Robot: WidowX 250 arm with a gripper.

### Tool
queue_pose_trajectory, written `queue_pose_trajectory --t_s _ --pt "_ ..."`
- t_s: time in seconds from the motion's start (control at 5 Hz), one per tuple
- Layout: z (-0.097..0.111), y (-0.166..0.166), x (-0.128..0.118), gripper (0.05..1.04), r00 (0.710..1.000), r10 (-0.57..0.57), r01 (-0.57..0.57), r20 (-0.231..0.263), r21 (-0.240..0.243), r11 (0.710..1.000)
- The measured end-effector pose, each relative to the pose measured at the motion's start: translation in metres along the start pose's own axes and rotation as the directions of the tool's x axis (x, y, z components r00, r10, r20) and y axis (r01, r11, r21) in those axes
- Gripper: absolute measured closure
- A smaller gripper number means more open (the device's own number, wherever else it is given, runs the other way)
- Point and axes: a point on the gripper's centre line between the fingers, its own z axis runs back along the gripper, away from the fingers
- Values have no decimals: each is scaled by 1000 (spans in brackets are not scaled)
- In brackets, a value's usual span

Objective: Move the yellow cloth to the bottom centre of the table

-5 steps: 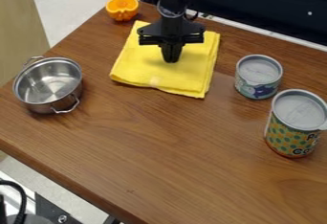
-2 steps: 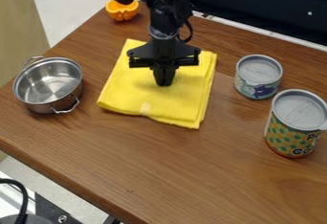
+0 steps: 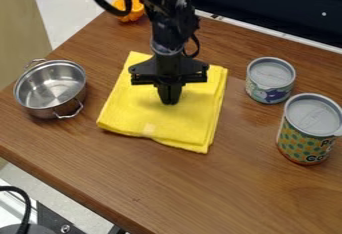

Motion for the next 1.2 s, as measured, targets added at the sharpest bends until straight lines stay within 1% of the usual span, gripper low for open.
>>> queue_pose_trajectory --t_s 0.2,0.4,0.6,1.2 --pt "1 0 -14 1030 999 -36 37 14 -15 999" --pt "3 -1 -31 1030 993 -106 108 56 -34 994" --pt "6 -2 -45 1030 987 -147 150 64 -44 988" --pt "11 -12 -79 1030 972 -231 233 42 -70 970"
